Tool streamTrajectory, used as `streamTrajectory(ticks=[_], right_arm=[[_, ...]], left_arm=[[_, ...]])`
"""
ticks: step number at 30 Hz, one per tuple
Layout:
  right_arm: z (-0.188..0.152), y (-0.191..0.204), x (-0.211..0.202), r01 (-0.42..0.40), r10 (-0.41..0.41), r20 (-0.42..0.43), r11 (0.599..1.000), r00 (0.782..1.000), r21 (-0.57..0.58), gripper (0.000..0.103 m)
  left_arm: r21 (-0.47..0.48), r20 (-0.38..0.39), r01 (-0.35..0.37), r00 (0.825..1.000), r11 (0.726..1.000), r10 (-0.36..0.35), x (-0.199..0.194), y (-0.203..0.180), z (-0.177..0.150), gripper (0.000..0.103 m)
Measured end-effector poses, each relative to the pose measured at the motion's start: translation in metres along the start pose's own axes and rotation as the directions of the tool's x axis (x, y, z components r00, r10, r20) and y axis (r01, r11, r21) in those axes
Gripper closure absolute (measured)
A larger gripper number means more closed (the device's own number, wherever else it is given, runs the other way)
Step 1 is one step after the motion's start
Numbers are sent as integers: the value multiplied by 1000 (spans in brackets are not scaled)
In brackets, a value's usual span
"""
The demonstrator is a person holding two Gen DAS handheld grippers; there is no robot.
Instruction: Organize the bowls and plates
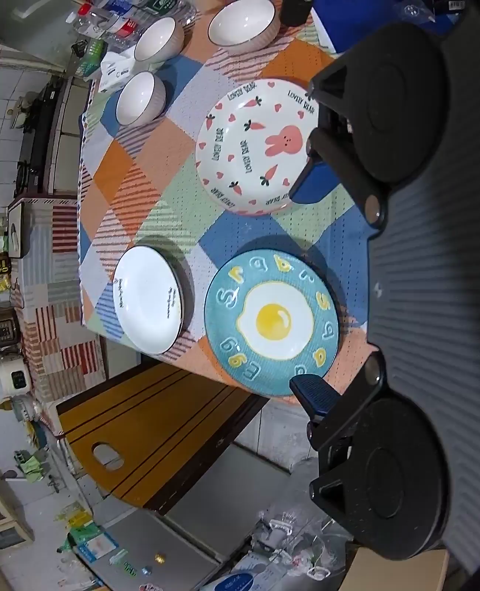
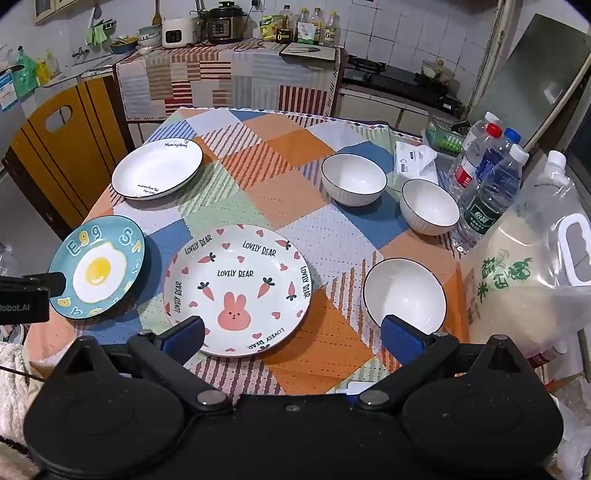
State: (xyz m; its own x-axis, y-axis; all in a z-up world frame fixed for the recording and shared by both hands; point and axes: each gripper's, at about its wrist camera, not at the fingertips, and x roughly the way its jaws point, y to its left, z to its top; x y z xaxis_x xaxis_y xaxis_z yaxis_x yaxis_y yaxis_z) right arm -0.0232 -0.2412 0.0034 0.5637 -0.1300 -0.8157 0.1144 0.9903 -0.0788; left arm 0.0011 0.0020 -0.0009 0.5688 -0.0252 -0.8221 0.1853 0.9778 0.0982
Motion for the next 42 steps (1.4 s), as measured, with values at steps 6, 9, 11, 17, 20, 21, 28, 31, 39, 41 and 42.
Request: streamTrajectory(ticks=[6,9,11,17,20,21,28,31,39,41,42], right_arm=[[1,-1,0,2,-2,-2,1000,1000,5,0],[2,-2,1,-2,2,-5,1000,1000,11,0],[7,-1,-4,-2,2,-5,1000,1000,2,0],[-1,-3,4,-5,5,-12,1000,1000,-8,0],[0,-3,5,-3,3,-13,1000,1000,-10,0],[0,-3,5,-3,3,-14,1000,1000,-10,0],[-1,1,6,-3,3,-17,1000,1000,-27,0],[-1,1,6,-4,3,-15,1000,1000,-29,0],[-1,1,6,-5,5,-13,1000,1000,-28,0],[-2,1,7,-4,4,-12,1000,1000,-29,0],[-2,1,7,-3,3,-12,1000,1000,-29,0]], left_arm=[[-6,-5,17,1000,1000,-17,1,-3,-1,3],[-12,-1,11,1000,1000,-11,1,-1,0,3],[-17,-4,5,1000,1000,-5,1,0,0,3],[-17,-12,22,1000,1000,-22,3,1,0,3],[-17,-14,25,1000,1000,-25,3,0,0,3],[-17,-16,21,1000,1000,-21,3,0,0,3],[-13,-22,23,999,1000,-23,3,-2,-1,3],[-12,-33,24,999,1000,-24,6,-2,-1,3],[-36,-34,32,999,999,-33,7,3,-1,3],[-35,-34,31,999,999,-32,7,3,-1,3],[-34,-34,31,999,999,-32,7,4,-1,3]])
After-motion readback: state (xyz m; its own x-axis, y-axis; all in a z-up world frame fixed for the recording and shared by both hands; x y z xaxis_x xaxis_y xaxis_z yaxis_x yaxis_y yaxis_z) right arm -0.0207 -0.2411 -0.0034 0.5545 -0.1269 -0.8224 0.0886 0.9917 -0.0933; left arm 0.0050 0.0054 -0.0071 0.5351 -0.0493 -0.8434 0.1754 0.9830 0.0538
